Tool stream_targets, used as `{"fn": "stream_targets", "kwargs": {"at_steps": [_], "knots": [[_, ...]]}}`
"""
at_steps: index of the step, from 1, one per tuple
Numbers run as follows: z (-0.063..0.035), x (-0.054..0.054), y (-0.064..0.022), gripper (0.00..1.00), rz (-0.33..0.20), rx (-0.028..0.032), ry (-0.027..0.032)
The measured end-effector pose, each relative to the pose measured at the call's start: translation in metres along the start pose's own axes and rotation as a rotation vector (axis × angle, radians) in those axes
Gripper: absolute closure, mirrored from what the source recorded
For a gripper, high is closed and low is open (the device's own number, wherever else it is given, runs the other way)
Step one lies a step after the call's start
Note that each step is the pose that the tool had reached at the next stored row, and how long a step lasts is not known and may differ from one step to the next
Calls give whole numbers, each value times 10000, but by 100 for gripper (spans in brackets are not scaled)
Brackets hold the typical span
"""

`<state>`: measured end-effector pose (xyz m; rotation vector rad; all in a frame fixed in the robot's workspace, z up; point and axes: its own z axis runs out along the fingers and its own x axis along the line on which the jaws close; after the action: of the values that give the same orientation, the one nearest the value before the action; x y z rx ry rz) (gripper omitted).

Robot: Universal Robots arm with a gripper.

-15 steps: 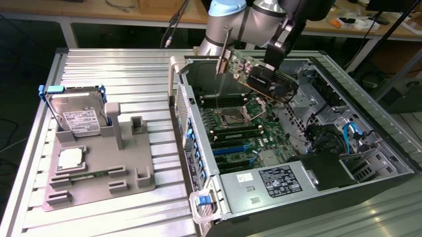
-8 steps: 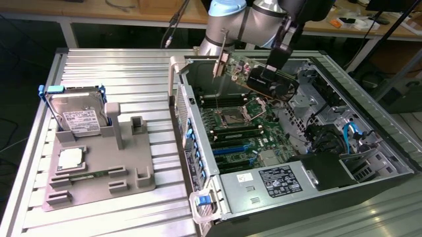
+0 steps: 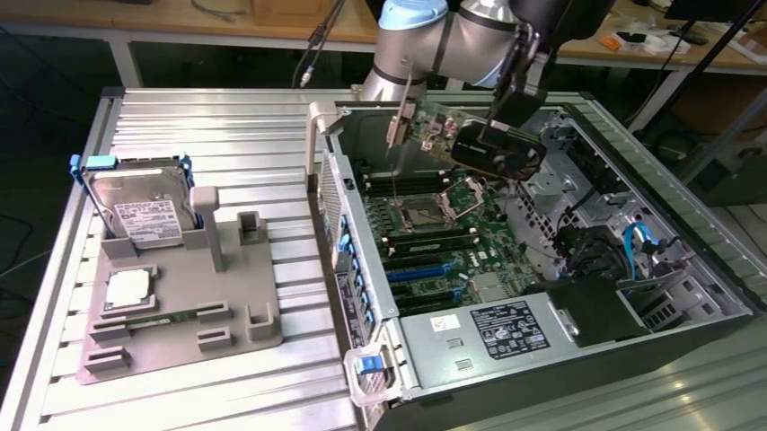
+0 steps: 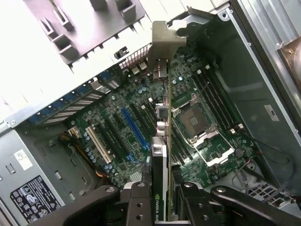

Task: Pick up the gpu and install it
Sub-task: 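Insert the gpu into the slot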

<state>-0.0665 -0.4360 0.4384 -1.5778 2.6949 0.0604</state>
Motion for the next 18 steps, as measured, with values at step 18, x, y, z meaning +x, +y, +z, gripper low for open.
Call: {"fn": "stream_targets", "kwargs": {"at_steps": [18], "knots": [[17, -31, -57, 73, -3293, -116, 80]]}}
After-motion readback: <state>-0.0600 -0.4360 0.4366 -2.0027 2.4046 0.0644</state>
